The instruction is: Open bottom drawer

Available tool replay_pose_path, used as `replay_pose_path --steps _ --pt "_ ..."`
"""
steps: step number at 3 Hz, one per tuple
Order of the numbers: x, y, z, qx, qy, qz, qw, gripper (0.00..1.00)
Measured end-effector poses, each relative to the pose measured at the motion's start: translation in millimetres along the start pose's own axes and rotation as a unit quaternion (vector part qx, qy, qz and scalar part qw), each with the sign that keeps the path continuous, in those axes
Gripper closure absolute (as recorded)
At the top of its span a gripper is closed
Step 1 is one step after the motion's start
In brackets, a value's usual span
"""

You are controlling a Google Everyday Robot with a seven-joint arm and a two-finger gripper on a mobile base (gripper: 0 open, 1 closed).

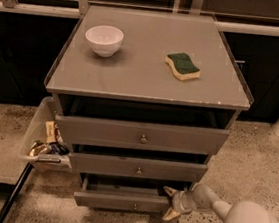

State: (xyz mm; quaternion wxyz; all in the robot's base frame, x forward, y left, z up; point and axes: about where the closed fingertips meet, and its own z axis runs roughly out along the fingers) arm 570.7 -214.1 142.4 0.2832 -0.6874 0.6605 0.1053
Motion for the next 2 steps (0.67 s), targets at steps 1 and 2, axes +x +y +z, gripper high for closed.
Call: replay_pose_path --steps 1,2 --pt "0.0 0.0 0.0 0.0 0.0 0.0 1.0 0.42" --pt "-4.2 6.2 -9.3 -0.005 0.002 -0.009 0.9999 0.66"
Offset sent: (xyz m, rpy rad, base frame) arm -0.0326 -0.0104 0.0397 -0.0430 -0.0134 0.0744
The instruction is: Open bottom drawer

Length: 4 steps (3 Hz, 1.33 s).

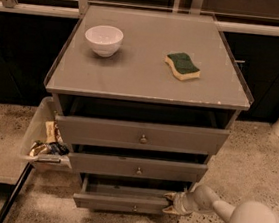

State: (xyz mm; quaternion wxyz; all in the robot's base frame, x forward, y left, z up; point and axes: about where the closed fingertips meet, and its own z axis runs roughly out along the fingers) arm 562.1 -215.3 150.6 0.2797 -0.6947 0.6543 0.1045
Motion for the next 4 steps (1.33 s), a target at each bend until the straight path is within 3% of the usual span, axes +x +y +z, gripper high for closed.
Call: replay_pose_path --steps 1,2,4 --pt "1.0 26.7 -11.7 0.0 -0.003 -0.008 1.0 0.88" --pt "0.8 26.8 -11.5 0.0 -0.003 -0.008 1.0 0.91" --pt "-0.9 24.9 -10.1 -0.003 -0.003 -0.006 1.0 0.45"
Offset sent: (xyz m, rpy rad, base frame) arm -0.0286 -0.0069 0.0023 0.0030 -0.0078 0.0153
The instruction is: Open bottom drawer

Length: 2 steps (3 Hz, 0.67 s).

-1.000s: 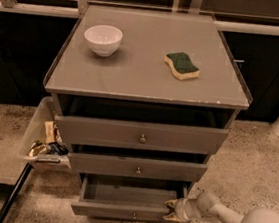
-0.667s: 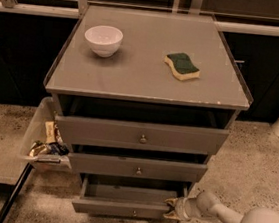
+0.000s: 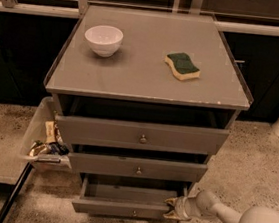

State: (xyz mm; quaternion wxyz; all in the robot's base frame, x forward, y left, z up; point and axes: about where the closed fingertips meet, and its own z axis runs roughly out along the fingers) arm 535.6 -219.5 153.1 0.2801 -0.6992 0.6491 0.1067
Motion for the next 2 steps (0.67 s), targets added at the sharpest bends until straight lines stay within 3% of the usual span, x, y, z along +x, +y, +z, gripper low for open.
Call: replay_pose_path --steps 1,2 --pt "-2.8 9.8 2.6 -0.015 -0.011 -0.001 0.9998 0.37" --pt "-4.8 12.6 1.3 -0.02 -0.015 -0.002 0.9997 0.6"
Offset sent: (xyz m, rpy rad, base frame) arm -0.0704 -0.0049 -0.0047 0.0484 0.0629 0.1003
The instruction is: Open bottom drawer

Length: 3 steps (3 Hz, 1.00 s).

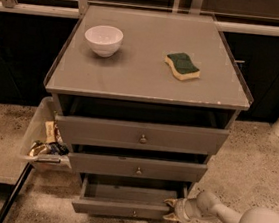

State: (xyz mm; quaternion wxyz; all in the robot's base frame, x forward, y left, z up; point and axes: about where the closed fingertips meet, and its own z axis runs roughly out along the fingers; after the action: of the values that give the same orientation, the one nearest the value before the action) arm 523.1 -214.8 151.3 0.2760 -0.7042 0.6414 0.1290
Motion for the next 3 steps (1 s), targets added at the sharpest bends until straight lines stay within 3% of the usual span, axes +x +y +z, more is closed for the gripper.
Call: replay_pose_path --steps 1,2,3 --pt "0.9 18.1 -5.0 -0.007 -0.007 -0.002 1.0 0.83" --pt "-1.1 17.3 -8.1 -0.007 -0.007 -0.002 1.0 1.0" --pt "-1.7 34.2 -11.1 -0.011 -0.007 -0.008 0.9999 1.0"
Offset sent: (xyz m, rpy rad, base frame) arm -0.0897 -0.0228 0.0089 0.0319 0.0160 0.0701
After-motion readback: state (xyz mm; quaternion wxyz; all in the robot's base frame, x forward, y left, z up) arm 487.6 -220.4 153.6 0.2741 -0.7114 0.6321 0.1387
